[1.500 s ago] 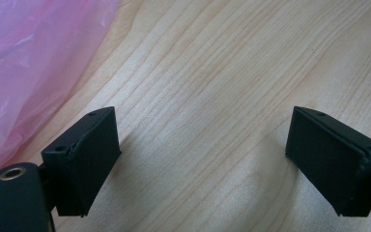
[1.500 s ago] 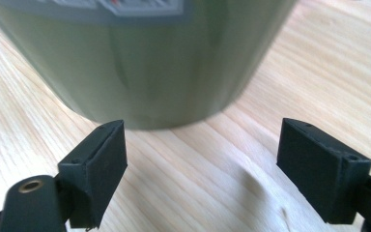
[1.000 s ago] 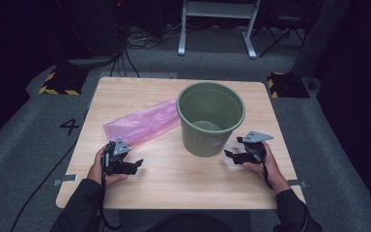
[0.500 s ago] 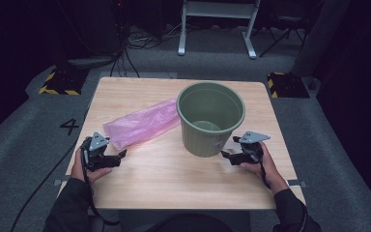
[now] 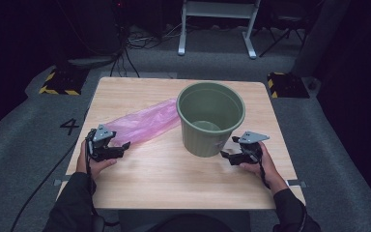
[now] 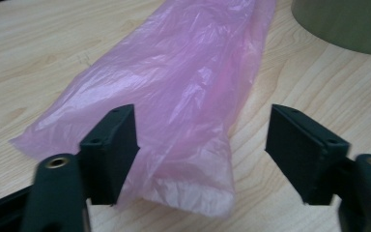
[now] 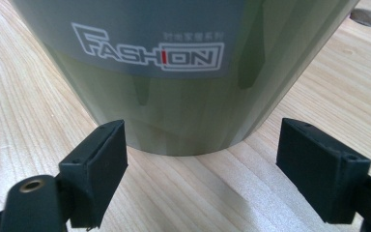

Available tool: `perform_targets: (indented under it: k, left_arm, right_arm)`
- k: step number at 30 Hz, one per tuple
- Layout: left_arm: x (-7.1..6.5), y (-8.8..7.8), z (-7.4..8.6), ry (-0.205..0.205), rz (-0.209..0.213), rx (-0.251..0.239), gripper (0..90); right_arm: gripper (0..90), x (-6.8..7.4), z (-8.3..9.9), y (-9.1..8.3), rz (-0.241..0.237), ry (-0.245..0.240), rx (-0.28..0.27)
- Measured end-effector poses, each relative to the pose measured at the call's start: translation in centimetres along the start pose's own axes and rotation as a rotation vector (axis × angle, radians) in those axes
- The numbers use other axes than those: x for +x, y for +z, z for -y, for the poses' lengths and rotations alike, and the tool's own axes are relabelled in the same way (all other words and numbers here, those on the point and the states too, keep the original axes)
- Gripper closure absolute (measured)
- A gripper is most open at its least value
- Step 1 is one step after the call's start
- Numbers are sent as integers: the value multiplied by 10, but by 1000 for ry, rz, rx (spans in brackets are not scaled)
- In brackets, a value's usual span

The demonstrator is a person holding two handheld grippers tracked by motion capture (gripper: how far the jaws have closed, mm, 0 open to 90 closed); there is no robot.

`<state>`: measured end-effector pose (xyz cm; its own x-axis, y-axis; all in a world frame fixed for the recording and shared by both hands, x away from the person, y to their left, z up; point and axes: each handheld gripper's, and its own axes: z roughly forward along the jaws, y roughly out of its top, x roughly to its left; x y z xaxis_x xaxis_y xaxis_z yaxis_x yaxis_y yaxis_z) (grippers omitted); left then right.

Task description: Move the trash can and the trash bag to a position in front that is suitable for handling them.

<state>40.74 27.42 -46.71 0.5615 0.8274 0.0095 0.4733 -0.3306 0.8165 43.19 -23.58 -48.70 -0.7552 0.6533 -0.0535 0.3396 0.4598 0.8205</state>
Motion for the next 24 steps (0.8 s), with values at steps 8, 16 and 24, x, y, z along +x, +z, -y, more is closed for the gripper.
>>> perform_targets:
  k: [8,16,24]
  left_arm:
    - [9,22,-1,55,59,47,587]
    - [9,34,3,53,84,109,755]
    - [8,35,9,39,112,121,804]
  right_arm:
    - [196,6,-2,0,10,-29,-8]
    - [193,10,-4,2,16,-56,2]
    - [188,10,-5,3,17,-48,-12]
